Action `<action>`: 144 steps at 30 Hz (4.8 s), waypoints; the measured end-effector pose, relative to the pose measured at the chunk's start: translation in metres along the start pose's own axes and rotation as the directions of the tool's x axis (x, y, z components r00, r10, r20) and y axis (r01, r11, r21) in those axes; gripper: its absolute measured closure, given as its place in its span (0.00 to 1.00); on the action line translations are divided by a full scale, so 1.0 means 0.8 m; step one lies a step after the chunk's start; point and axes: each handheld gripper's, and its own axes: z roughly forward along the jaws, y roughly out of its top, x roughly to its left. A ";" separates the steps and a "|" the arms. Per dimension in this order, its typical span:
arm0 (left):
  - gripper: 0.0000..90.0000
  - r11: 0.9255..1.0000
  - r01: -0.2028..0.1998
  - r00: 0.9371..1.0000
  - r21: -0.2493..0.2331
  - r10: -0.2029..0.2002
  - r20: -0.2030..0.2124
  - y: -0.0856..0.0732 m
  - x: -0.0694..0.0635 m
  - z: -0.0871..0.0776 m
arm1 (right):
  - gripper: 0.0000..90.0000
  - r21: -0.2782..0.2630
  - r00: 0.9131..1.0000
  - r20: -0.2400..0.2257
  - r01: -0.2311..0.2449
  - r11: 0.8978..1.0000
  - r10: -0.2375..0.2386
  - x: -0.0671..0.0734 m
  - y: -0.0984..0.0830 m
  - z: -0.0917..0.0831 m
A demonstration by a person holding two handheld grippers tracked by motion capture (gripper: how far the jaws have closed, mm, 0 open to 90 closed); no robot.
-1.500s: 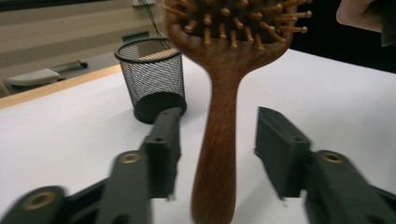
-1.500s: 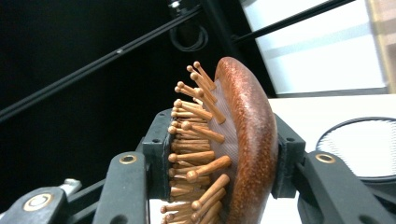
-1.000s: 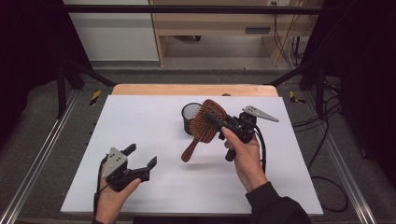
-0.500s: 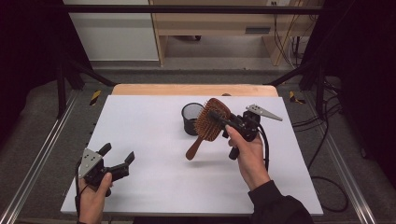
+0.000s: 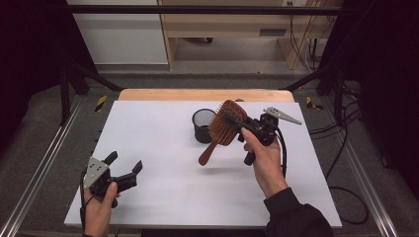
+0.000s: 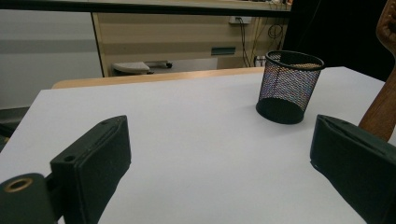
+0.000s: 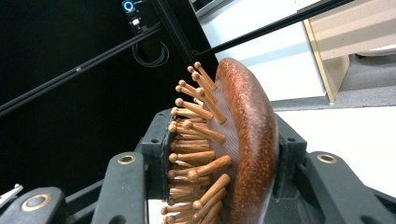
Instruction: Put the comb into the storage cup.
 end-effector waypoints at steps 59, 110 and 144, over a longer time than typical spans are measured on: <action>0.03 1.000 -0.007 0.999 -0.018 0.008 0.039 -0.002 0.001 0.003 | 0.57 -0.086 0.999 0.040 0.008 0.996 -0.005 0.009 0.104 0.094; 0.03 0.999 -0.025 0.999 -0.048 0.027 0.037 -0.001 0.004 0.009 | 0.57 -0.106 0.989 0.134 0.081 0.991 -0.066 -0.013 0.120 0.115; 0.03 0.998 -0.039 0.998 -0.053 0.042 0.045 0.000 0.003 0.008 | 0.56 -0.050 0.980 0.155 0.135 0.990 -0.126 -0.019 0.103 0.122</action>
